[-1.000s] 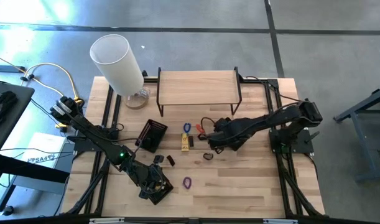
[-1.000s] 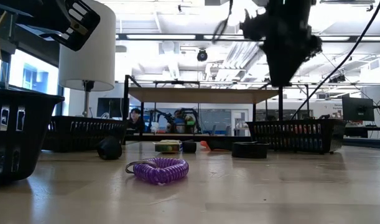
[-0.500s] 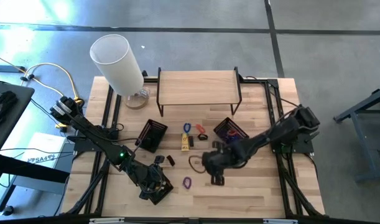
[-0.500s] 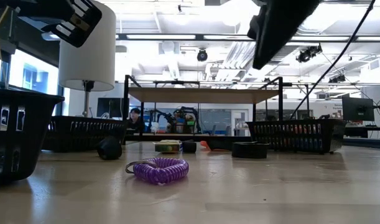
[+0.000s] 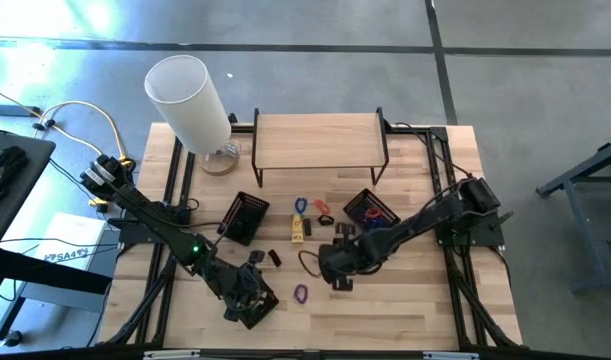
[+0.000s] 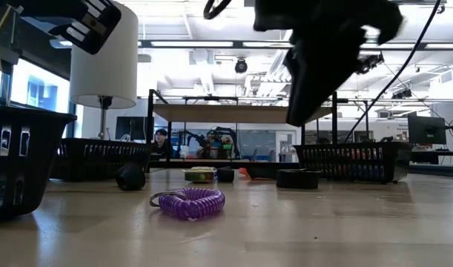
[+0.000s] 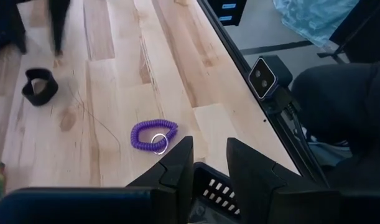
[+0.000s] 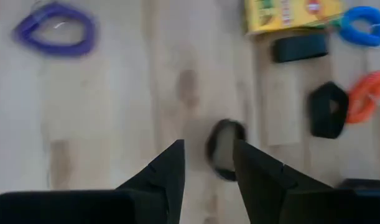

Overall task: Pick & Place Office Desk Supplies
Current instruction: Put the black rubber band into the top left black bin

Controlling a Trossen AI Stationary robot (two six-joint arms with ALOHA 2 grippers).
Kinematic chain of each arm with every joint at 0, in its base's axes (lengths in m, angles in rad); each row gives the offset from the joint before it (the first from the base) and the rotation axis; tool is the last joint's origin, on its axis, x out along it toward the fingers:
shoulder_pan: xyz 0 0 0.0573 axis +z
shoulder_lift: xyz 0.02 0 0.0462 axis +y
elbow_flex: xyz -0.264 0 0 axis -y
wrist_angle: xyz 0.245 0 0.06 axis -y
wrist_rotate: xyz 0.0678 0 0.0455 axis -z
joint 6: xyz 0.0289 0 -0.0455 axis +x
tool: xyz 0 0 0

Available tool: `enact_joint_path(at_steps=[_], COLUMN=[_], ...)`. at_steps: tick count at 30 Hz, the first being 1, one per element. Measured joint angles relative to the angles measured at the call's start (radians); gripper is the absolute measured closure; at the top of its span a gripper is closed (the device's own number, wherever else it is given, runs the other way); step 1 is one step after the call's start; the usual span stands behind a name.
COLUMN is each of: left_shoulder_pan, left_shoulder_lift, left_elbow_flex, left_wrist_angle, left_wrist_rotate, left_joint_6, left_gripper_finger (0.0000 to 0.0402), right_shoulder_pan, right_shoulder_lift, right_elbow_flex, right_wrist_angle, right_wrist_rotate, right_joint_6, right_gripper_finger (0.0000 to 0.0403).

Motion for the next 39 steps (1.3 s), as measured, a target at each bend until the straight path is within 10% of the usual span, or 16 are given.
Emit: enact_joint_path(at_steps=[9,39], left_shoulder_pan=[0.045,0.068], left_shoulder_lift=[0.0,0.0], left_elbow_flex=[0.0,-0.001], left_wrist_angle=[0.021,0.019], left_wrist_rotate=[-0.001,0.0], left_joint_6=[0.054,0.056], left_gripper_finger=[0.0309,0.0309], right_shoulder_pan=[-0.071,-0.096], right_shoulder_lift=[0.006,0.035], right_elbow_flex=[-0.021,-0.108], right_wrist_angle=[-0.026,0.076], right_wrist_rotate=[-0.124,-0.032], right_joint_6=[-0.02,-0.087], right_gripper_finger=[0.0296,0.0296])
